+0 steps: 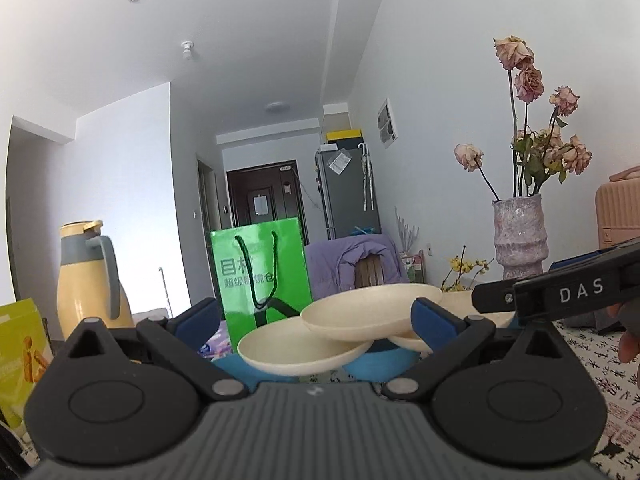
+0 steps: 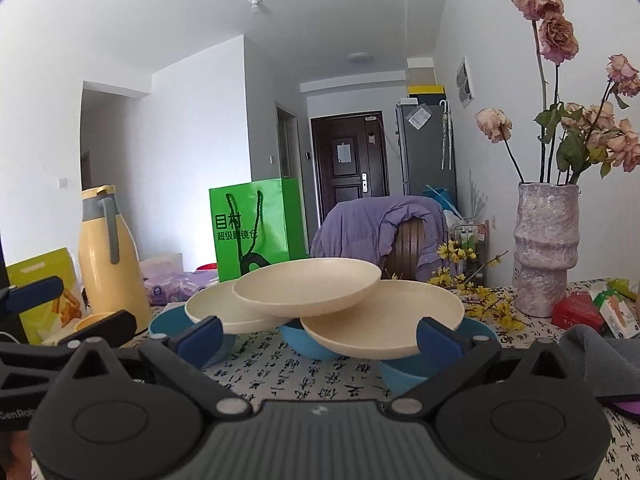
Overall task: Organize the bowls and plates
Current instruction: 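Move both tools toward a cream plate resting on a blue bowl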
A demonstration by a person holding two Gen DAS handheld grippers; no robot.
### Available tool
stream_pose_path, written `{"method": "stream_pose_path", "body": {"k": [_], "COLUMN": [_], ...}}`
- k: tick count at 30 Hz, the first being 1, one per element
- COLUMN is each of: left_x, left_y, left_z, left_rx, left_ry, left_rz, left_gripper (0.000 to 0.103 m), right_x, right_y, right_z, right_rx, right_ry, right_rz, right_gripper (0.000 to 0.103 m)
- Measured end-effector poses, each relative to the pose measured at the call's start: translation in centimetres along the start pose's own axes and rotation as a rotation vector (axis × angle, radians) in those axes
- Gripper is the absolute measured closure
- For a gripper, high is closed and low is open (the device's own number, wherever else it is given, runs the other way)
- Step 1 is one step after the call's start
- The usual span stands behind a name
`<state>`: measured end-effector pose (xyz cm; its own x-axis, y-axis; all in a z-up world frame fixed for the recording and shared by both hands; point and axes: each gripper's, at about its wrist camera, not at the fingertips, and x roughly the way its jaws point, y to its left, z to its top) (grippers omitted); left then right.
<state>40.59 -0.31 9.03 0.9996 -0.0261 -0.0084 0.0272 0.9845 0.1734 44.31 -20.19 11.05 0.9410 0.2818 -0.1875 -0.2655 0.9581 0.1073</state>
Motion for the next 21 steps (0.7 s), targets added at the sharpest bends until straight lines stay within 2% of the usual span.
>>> {"method": "stream_pose_path", "body": {"k": [4, 6, 8, 12, 16, 18, 20, 21], "left_x": [4.8, 7.6, 10.6, 16.8, 21.5, 23.2, 24.4, 25.0], "left_y": [1.3, 2.5, 3.3, 4.4, 5.7, 6.0, 6.0, 6.0], "left_z": [0.8, 1.0, 1.2, 0.6, -0.8, -1.2, -1.3, -1.4], "left_rx": [-0.051, -0.125, -0.179, -0.208, -0.286, -0.303, -0.294, -0.292], "left_ry": [0.017, 0.060, 0.108, 0.220, 0.296, 0.326, 0.368, 0.389], "left_rz": [-0.039, -0.050, -0.065, -0.119, -0.148, -0.171, -0.193, -0.184], "left_gripper": [0.000, 0.000, 0.000, 0.002, 0.016, 0.020, 0.028, 0.036], "right_x": [4.7, 7.0, 9.2, 13.5, 17.5, 18.9, 20.1, 20.9], "right_y": [-1.1, -1.7, -2.1, -2.4, -3.6, -4.0, -4.2, -4.3], "right_z": [2.2, 3.0, 3.5, 4.2, 4.1, 4.1, 4.1, 4.1], "right_rx": [0.060, 0.075, 0.069, 0.043, 0.089, 0.108, 0.099, 0.103], "right_ry": [0.037, 0.057, 0.064, 0.100, 0.158, 0.183, 0.204, 0.221], "right_rz": [0.020, 0.018, 0.007, -0.029, -0.056, -0.064, -0.092, -0.111], "right_gripper": [0.001, 0.004, 0.011, 0.017, 0.029, 0.031, 0.039, 0.046]}}
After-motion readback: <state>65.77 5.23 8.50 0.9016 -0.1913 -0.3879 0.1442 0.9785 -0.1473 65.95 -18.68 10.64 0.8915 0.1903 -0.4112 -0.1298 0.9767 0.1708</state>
